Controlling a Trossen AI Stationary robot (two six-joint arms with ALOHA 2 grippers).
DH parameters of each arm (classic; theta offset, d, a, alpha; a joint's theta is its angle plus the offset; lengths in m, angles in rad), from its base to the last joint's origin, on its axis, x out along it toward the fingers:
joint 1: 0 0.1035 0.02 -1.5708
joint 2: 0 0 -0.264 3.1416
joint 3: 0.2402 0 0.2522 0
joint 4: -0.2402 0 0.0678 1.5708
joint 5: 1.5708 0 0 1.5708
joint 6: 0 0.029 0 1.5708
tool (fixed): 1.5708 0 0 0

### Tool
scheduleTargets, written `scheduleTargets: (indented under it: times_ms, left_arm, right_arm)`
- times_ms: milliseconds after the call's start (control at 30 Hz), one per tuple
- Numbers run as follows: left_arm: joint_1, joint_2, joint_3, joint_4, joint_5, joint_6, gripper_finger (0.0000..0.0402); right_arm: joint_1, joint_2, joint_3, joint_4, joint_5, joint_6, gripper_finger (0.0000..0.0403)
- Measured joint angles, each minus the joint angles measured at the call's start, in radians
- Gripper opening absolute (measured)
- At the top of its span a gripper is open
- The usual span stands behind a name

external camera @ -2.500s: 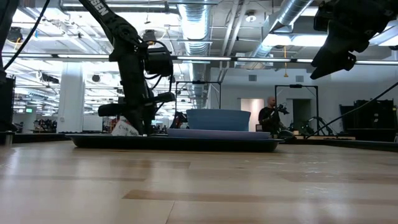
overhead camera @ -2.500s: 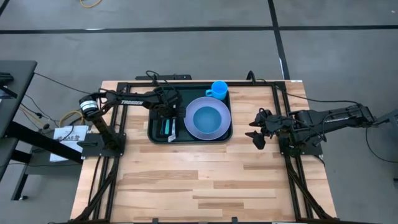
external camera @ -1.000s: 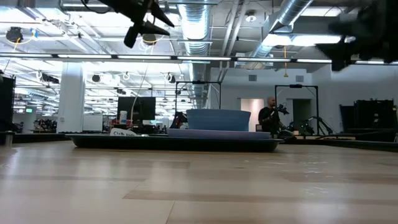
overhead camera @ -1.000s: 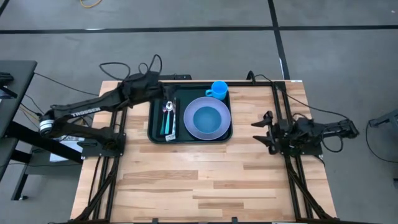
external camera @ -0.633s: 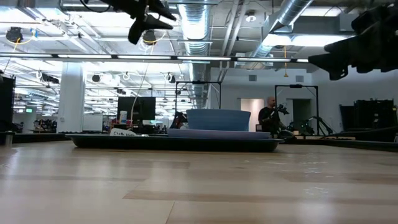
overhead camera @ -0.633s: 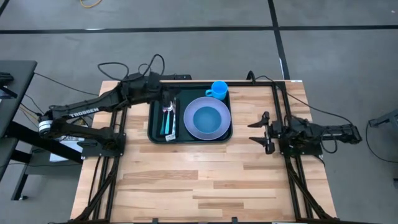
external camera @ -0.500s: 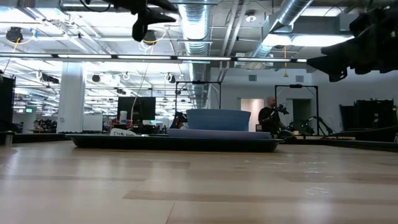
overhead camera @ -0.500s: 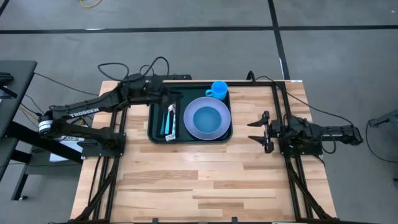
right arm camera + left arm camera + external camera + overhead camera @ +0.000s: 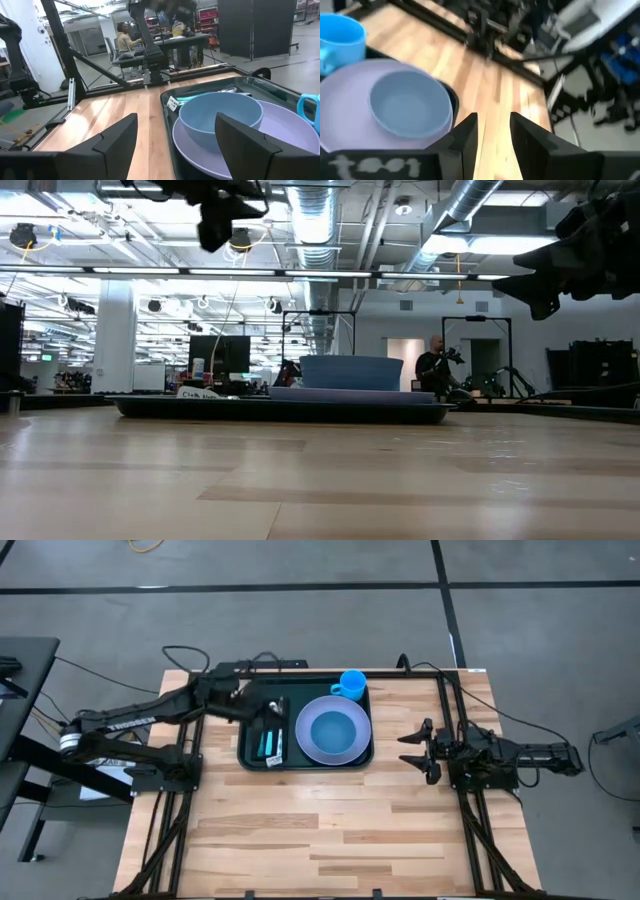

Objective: Set up tray
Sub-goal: Return to Home Position

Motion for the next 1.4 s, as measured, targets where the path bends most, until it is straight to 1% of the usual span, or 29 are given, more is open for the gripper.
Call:
scheduleTargets:
  times_ms: [67, 167, 300, 400, 467, 533, 667, 733, 833, 900, 1133, 1200, 1300, 1400]
  left_arm:
    - [-0.025, -0.05, -0.06, -0.014, 0.0, 0.03, 0.0101]
    - [-0.058, -0.162, -0.196, 0.038, -0.007, 0.049, 0.0101]
    - [-0.116, -0.374, -0.415, 0.076, -0.038, 0.042, 0.0101]
    - [-0.165, -0.553, -0.541, 0.083, -0.07, 0.05, 0.0101]
    - [-0.191, -0.669, -0.599, 0.073, -0.112, 0.072, 0.0101]
    - [-0.214, -0.777, -0.643, 0.012, -0.171, 0.098, 0.0101]
    - [-0.248, -0.976, -0.695, -0.087, -0.273, 0.165, 0.0101]
    - [-0.261, -1.057, -0.729, -0.088, -0.298, 0.176, 0.0101]
    - [-0.275, -1.049, -0.77, -0.024, -0.282, 0.202, 0.0101]
    - [-0.284, -1.052, -0.796, 0.091, -0.26, 0.228, 0.0101]
    - [-0.299, -1.054, -0.934, 0.449, -0.271, 0.237, 0.0101]
    - [-0.299, -1.051, -0.938, 0.417, -0.281, 0.236, 0.0101]
    - [-0.299, -1.053, -0.938, 0.352, -0.294, 0.277, 0.0101]
    - [-0.299, -1.047, -0.938, 0.318, -0.382, 0.323, 0.0101]
  right_arm:
    - [0.0, 0.0, 0.0, -0.001, 0.0, 0.0, 0.0255]
    - [0.0, 0.0, 0.0, -0.001, 0.0, 0.0, 0.0255]
    - [0.0, 0.0, 0.0, -0.001, -0.001, 0.0, 0.0255]
    - [0.0, 0.0, 0.0, -0.001, -0.001, 0.0, 0.0255]
    - [0.0, 0.0, 0.0, -0.001, -0.001, 0.0, 0.0255]
    - [0.0, 0.0, 0.0, -0.001, -0.001, 0.0, 0.0255]
    - [0.0, 0.0, 0.0, -0.001, -0.001, 0.0, 0.0255]
    - [0.0, 0.0, 0.0, -0.002, -0.001, 0.001, 0.0255]
    - [0.001, 0.0, 0.0, -0.002, -0.001, 0.001, 0.0255]
    - [0.001, 0.0, 0.0, -0.002, 0.0, 0.001, 0.0255]
    - [0.001, -0.001, 0.0, -0.002, -0.001, 0.001, 0.0255]
    - [0.001, -0.001, 0.0, -0.002, -0.001, 0.001, 0.0255]
    - [0.001, -0.001, -0.001, -0.002, -0.001, 0.001, 0.0255]
    - [0.001, -0.001, -0.001, -0.002, -0.001, 0.001, 0.0255]
